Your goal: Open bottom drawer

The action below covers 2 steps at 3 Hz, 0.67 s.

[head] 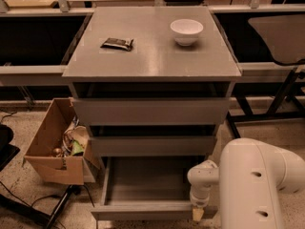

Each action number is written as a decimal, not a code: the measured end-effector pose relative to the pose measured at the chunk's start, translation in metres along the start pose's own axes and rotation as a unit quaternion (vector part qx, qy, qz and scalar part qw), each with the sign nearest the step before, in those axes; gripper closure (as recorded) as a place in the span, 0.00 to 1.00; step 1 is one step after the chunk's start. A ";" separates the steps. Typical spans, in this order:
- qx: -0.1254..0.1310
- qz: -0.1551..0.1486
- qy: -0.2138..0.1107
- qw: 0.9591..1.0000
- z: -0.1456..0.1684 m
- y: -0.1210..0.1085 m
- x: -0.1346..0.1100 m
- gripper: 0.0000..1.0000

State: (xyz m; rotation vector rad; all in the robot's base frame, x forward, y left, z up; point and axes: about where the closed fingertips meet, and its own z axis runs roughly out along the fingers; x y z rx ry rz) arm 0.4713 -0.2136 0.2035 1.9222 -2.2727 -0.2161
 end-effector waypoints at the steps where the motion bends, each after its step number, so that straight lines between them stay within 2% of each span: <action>1: 0.000 0.000 0.000 1.000 0.000 0.000 0.000 0.00; 2: 0.000 0.000 0.000 1.000 0.000 0.000 0.000 0.00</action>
Offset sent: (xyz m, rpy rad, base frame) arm 0.0000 0.0000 0.0000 0.0000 0.0000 0.0000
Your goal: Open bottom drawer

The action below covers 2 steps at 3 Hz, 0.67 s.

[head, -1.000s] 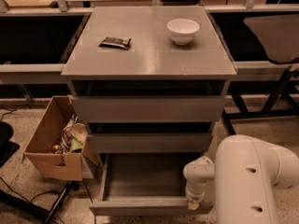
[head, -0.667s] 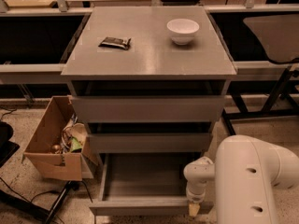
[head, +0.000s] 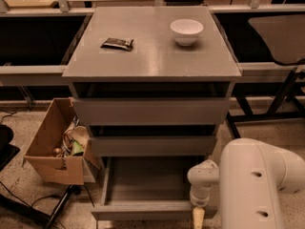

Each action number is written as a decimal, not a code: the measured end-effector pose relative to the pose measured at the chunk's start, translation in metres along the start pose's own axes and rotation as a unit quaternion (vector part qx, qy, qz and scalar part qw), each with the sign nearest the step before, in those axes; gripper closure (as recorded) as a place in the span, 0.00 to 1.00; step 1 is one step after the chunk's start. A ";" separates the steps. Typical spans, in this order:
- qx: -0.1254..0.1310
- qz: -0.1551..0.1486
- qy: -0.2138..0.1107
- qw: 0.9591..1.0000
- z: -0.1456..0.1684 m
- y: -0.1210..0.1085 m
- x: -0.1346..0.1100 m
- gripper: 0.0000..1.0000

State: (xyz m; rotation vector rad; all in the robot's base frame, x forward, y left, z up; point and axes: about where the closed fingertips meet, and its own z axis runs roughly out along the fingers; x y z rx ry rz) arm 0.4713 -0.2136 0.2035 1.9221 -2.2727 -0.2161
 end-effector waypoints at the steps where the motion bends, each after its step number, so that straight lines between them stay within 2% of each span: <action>1: -0.026 0.005 0.007 1.000 0.015 0.009 0.002 0.00; 2: -0.101 0.028 0.010 0.994 0.045 0.057 0.013 0.27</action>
Offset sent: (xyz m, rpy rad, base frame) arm -0.1251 -0.0060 -0.0508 0.0106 0.3725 -0.1210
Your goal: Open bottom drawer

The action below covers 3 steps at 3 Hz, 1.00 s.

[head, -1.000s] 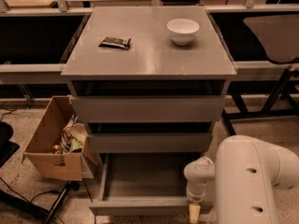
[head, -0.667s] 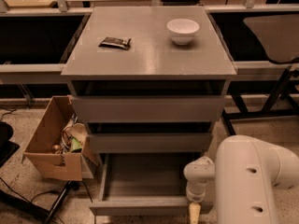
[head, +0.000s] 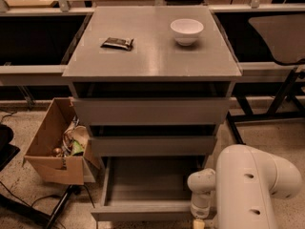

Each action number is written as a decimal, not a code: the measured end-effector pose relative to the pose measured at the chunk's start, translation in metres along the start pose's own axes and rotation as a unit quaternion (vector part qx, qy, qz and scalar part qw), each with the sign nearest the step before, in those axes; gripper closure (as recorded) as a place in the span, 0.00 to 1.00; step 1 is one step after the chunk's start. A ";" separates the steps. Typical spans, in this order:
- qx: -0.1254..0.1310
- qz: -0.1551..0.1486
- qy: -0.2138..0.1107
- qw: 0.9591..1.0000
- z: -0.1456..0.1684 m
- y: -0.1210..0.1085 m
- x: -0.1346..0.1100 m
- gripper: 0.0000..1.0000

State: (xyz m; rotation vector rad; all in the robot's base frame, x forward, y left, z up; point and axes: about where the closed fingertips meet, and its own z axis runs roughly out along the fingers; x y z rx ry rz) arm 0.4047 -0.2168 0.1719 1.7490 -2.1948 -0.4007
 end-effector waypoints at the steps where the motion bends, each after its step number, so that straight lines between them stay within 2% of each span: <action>1: 0.000 0.000 0.000 1.000 -0.002 -0.002 0.000 0.50; 3: 0.000 0.003 0.003 1.000 -0.004 0.002 0.002 0.96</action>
Offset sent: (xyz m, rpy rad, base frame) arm -0.2331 0.0142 0.1577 -0.3486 0.0939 -0.0701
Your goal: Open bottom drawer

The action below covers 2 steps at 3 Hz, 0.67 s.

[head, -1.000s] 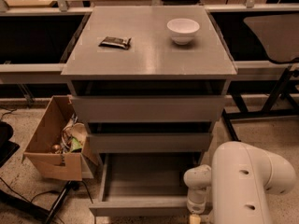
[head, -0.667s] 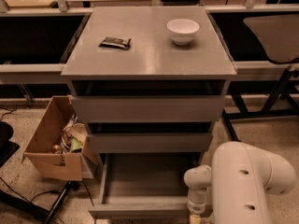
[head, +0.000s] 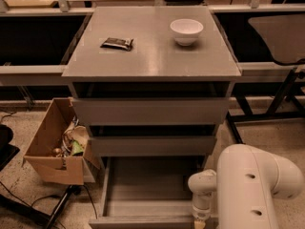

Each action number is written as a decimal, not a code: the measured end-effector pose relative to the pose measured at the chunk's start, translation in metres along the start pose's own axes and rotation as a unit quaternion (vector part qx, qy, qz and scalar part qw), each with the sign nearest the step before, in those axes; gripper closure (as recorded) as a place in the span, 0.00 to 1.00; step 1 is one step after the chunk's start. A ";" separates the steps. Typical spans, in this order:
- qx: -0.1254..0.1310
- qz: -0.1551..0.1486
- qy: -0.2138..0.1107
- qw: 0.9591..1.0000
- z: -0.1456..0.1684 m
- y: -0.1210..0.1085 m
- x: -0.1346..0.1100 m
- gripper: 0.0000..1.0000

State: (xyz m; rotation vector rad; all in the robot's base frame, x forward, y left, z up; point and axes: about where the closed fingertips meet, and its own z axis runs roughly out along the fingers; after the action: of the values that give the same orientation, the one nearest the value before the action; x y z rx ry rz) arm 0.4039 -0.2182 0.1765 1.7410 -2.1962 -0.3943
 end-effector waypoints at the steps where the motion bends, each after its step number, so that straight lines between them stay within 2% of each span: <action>1: 0.000 0.003 0.000 1.000 0.000 0.005 0.002 1.00; 2: 0.000 0.008 -0.002 1.000 0.003 0.011 0.003 1.00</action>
Offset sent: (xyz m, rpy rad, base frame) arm -0.5668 -0.0263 0.1559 -0.1385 -0.0629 -0.6245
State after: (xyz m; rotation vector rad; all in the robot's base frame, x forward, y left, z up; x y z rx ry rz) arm 0.3921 -0.2188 0.1788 1.7230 -2.2117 -0.3933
